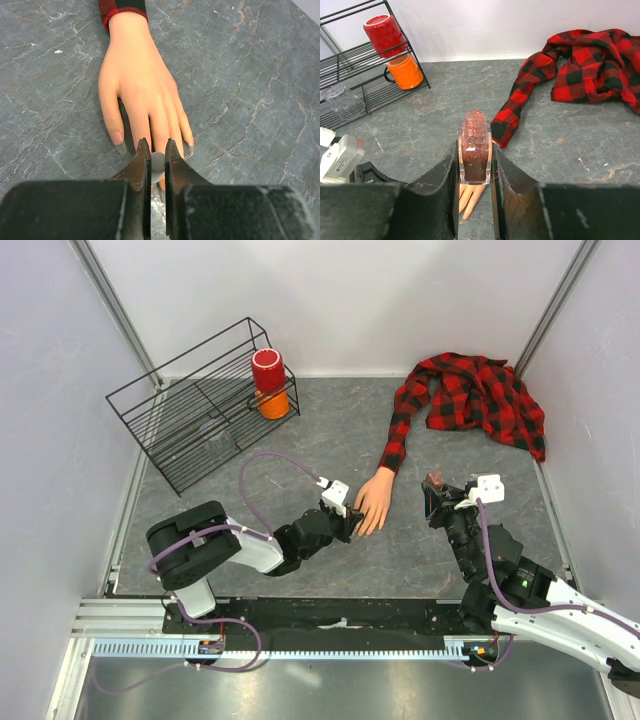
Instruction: Paint the nails
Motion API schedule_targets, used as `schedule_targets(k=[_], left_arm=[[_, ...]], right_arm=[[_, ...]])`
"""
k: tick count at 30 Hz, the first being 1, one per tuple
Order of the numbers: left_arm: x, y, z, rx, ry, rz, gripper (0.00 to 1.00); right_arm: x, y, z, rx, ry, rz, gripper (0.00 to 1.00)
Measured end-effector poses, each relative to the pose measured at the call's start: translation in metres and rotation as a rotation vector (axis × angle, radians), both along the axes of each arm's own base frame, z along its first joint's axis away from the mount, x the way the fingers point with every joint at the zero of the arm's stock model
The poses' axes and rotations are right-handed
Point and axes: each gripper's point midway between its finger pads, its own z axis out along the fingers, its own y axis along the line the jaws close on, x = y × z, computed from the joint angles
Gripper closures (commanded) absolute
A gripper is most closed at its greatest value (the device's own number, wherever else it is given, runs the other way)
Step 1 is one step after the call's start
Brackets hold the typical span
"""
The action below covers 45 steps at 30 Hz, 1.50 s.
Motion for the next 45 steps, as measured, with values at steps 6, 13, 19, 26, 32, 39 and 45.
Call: schedule_targets(k=[6, 13, 19, 26, 32, 39, 45], left_arm=[[0.000, 0.000, 0.000, -0.001, 0.000, 0.000, 0.98], [-0.001, 0.000, -0.001, 0.000, 0.003, -0.005, 0.98], [-0.003, 0.003, -0.007, 0.018, 0.014, -0.005, 0.98], [-0.004, 0.003, -0.008, 0.014, 0.024, -0.004, 0.98], [-0.006, 0.003, -0.010, 0.015, 0.032, -0.007, 0.98], [-0.008, 0.004, -0.012, 0.021, 0.039, -0.009, 0.98], [-0.008, 0.004, -0.013, 0.023, 0.039, -0.008, 0.98]], right_arm=[[0.000, 0.000, 0.000, 0.000, 0.000, 0.000, 1.00], [0.000, 0.000, 0.000, 0.000, 0.000, 0.000, 1.00], [0.000, 0.000, 0.000, 0.000, 0.000, 0.000, 1.00], [0.000, -0.001, 0.001, 0.005, -0.003, 0.001, 1.00], [-0.001, -0.001, 0.001, 0.006, -0.003, 0.001, 1.00], [-0.001, -0.001, 0.001, 0.006, -0.003, 0.000, 1.00], [-0.001, -0.001, 0.001, 0.006, -0.003, 0.001, 1.00]])
